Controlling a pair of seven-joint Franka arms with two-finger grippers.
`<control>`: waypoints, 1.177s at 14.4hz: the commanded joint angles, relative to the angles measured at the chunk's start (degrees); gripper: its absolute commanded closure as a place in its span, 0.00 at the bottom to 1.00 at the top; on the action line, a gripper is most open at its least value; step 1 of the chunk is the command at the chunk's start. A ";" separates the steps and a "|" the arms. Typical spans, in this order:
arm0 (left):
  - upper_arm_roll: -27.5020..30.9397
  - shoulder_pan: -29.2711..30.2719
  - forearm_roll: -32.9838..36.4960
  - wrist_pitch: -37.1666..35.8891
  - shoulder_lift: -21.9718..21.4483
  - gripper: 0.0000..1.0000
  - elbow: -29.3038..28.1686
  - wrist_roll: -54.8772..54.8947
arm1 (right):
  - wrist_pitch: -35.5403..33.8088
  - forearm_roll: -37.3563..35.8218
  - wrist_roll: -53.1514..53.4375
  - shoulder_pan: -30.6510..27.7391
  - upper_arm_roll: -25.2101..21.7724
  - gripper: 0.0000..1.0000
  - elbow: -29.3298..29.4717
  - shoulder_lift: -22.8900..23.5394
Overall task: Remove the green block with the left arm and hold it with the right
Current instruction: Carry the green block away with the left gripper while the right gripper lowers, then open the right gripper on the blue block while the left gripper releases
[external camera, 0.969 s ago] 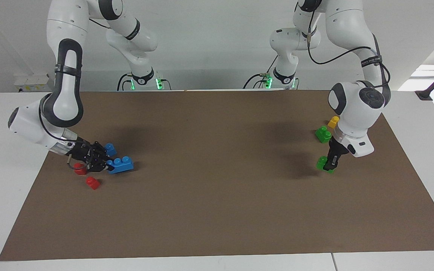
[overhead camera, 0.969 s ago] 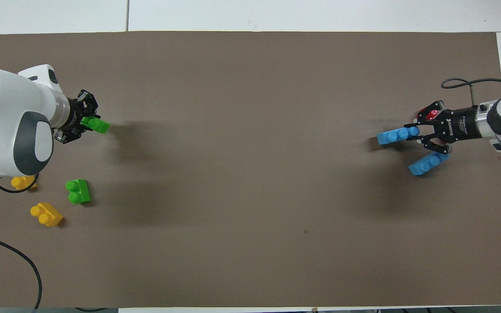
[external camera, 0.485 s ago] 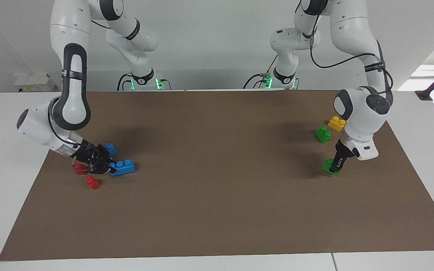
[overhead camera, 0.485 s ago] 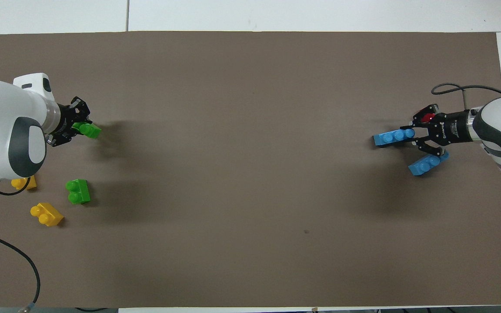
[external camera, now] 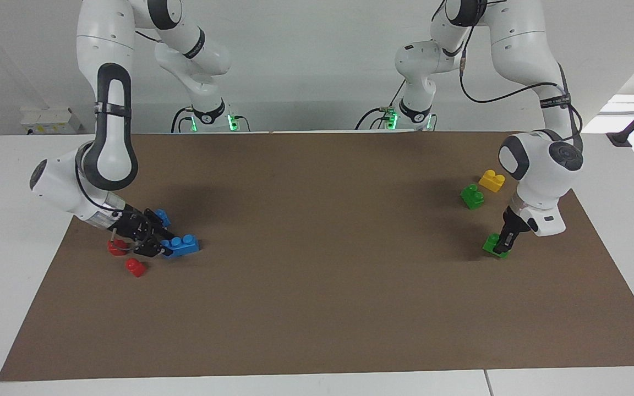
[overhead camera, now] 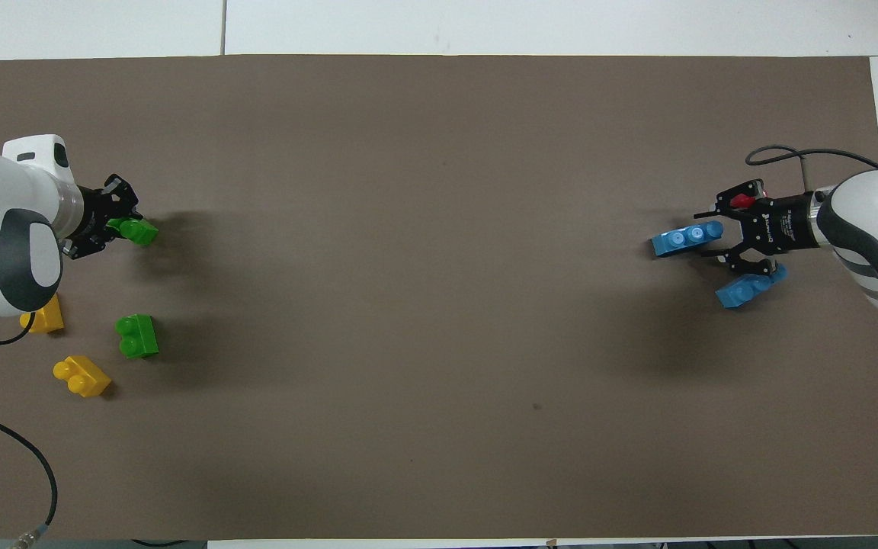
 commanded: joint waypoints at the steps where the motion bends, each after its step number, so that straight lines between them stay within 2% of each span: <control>1: -0.36 0.68 -0.82 2.67 0.74 1.00 -0.91 2.68 | -1.26 -1.09 2.46 -0.02 0.00 0.22 0.83 -1.92; 5: -0.36 1.91 -0.82 3.12 1.71 1.00 -0.91 5.50 | -4.42 -4.60 5.97 -0.02 0.00 0.20 2.68 -4.47; 8: -0.28 2.00 -0.82 3.90 2.15 1.00 -1.18 5.06 | -9.07 -9.25 9.75 0.15 0.17 0.13 7.06 -5.53; 10: -0.36 2.00 -0.82 4.87 2.24 1.00 -1.61 5.06 | -12.32 -13.64 10.03 0.16 0.70 0.00 11.01 -5.97; 13: -0.36 1.91 -0.82 4.87 2.24 1.00 -1.70 4.97 | -15.41 -19.89 7.76 3.13 0.97 0.00 14.80 -8.16; 14: -0.36 1.83 -0.82 4.79 2.24 0.86 -1.70 4.89 | -15.68 -21.12 5.65 3.67 0.97 0.00 14.90 -9.56; 15: -0.36 1.65 -0.82 4.79 2.24 0.38 -1.70 4.80 | -16.03 -21.83 2.68 4.54 0.97 0.00 14.90 -10.96; 16: -0.36 1.39 -0.82 4.35 2.24 0.00 -1.62 4.80 | -16.64 -22.36 -0.31 5.42 0.97 0.00 14.90 -12.20; 17: -0.36 1.30 -0.82 4.35 2.07 0.00 -1.53 4.88 | -17.08 -23.58 -2.87 6.21 0.97 0.00 14.90 -13.51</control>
